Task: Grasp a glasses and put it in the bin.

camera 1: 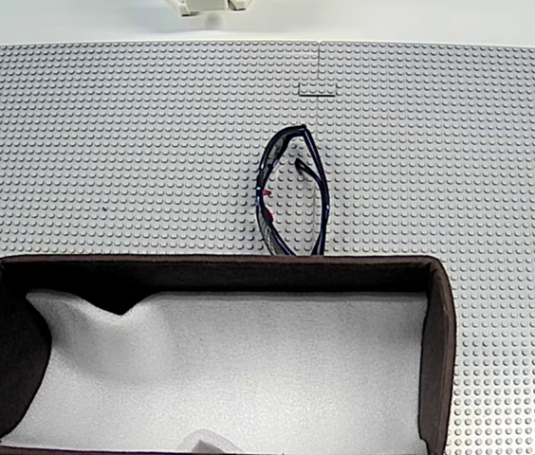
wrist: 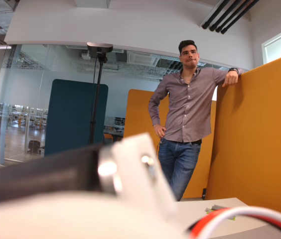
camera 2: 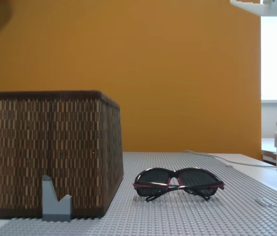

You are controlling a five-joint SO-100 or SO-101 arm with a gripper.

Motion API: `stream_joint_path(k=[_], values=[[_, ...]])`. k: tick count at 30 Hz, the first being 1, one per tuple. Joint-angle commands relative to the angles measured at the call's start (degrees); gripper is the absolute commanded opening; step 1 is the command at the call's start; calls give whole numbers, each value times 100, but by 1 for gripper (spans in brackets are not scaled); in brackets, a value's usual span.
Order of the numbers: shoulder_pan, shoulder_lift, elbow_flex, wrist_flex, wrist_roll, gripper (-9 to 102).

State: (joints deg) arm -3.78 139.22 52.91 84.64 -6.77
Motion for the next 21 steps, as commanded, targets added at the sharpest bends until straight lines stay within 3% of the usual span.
stream_joint_path(k=[1, 15, 21], values=[[817, 1406, 5915, -2593, 422, 0], [756, 1099, 5889, -2558, 360, 0], [316, -334, 4843, -1767, -88, 0]])
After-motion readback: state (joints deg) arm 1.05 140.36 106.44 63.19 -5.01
